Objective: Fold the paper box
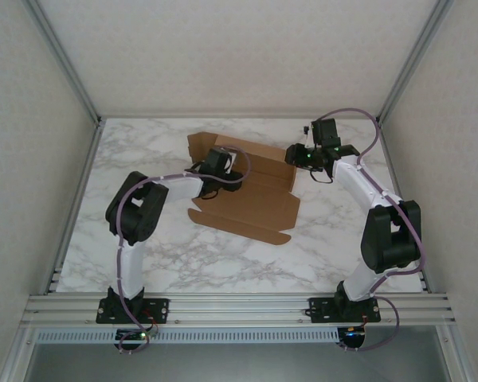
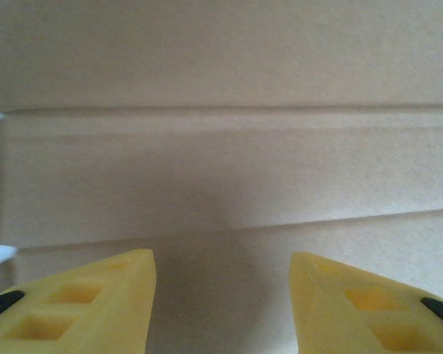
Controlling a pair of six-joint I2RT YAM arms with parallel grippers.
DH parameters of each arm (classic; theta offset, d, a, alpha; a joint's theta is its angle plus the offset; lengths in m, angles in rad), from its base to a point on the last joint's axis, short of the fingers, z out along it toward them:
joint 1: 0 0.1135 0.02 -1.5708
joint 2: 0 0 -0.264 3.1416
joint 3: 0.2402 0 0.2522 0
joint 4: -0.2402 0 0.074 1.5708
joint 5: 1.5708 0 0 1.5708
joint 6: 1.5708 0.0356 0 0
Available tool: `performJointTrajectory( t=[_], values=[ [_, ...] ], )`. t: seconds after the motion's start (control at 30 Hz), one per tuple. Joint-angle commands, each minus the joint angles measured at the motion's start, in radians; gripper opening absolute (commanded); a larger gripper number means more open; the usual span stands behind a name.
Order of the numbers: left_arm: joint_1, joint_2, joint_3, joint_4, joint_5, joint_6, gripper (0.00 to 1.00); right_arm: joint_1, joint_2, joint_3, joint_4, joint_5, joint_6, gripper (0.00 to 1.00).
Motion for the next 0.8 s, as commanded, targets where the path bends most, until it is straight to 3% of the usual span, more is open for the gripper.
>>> performJointTrajectory(
  t=[0.0,0.23,0.47,0.57,0.63,0.77],
  values=[
    [-0.003,0.028,-0.016,0.015,0.008,-0.026,0.50,0.020,0.048,-0.006,-0.100,-0.016,-0.020,0.44],
    [-0.003,-0.152,-0.123,0.087,0.020,-0.063,0.50,0.019,0.043,-0.003,-0.103,-0.010,-0.020,0.43],
    [0.017,-0.477,-0.286,0.198,0.018,-0.131,0.48,0.021,0.047,-0.007,-0.098,-0.012,-0.025,0.43],
    [0.091,-0.597,-0.321,0.245,-0.015,-0.198,0.49,0.021,0.048,-0.008,-0.095,-0.022,-0.030,0.42],
    [0.168,-0.639,-0.312,0.241,-0.105,-0.261,0.51,0.022,0.048,-0.009,-0.094,-0.024,-0.032,0.42],
    [0.303,-0.554,-0.185,0.132,-0.262,-0.312,0.51,0.022,0.045,-0.012,-0.092,-0.028,-0.042,0.41]
  ],
)
